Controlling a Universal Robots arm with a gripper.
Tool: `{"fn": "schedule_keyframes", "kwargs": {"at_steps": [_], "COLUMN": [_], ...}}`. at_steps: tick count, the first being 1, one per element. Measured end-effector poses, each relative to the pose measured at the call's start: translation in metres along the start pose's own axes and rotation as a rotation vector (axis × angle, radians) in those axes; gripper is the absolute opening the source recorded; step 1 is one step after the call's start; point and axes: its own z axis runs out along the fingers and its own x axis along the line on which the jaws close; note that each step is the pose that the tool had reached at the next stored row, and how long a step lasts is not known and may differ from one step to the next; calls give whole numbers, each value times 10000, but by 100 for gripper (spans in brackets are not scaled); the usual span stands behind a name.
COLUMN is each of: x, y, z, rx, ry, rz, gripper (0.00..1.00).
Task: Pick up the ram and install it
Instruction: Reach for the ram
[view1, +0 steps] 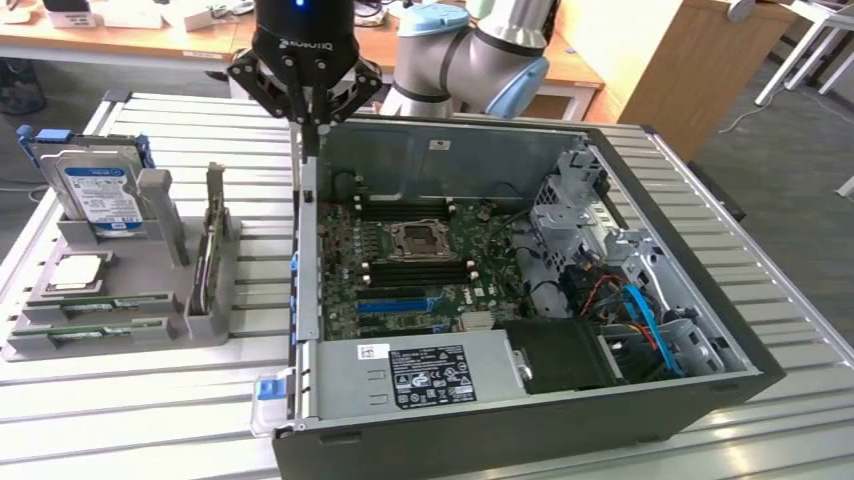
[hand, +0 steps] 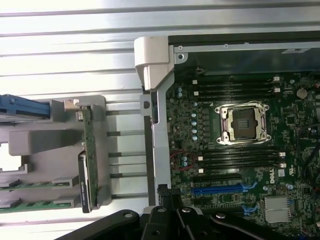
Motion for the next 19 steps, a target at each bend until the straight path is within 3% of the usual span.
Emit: {"fn": "schedule_keyframes", "kwargs": {"at_steps": [19], "x": [371], "y": [-14], "z": [10], "rx": [5], "ry": [62], "rz": [12], "gripper": [11]}}
